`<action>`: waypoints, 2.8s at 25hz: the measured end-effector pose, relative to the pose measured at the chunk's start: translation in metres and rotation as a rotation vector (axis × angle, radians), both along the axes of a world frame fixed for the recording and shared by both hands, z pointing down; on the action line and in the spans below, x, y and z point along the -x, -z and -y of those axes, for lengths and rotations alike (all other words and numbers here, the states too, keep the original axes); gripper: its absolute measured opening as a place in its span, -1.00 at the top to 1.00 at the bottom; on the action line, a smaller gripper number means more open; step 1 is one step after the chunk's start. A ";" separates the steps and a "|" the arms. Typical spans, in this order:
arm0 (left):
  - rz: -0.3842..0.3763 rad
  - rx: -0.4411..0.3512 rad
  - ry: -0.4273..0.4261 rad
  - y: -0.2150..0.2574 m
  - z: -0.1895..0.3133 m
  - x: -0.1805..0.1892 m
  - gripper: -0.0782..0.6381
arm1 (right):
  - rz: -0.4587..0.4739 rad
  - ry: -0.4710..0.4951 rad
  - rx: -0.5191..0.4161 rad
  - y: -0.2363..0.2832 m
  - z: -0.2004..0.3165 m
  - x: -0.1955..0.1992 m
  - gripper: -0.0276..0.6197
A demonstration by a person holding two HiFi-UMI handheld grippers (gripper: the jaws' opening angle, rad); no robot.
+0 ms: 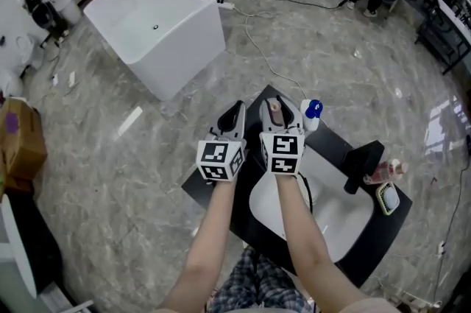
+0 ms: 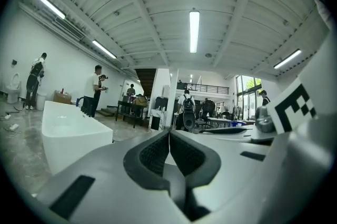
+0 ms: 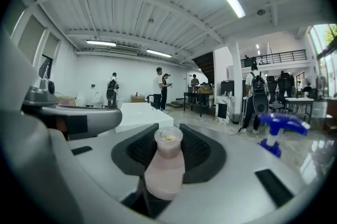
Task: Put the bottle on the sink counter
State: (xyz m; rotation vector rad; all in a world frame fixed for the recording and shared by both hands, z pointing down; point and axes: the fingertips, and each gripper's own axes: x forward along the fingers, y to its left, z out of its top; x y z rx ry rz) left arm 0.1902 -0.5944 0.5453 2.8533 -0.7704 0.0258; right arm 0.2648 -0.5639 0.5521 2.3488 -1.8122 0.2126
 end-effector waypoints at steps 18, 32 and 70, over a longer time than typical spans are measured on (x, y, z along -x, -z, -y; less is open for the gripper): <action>0.048 0.059 -0.005 -0.070 0.041 -0.034 0.70 | 0.058 -0.083 0.095 -0.085 0.044 -0.041 0.48; 0.055 0.076 0.001 -0.078 0.036 -0.027 0.70 | 0.088 -0.092 0.057 -0.084 0.043 -0.036 -0.03; -0.028 -0.077 -0.015 0.130 -0.179 0.125 0.70 | -0.033 -0.081 -0.148 0.134 -0.256 0.044 0.79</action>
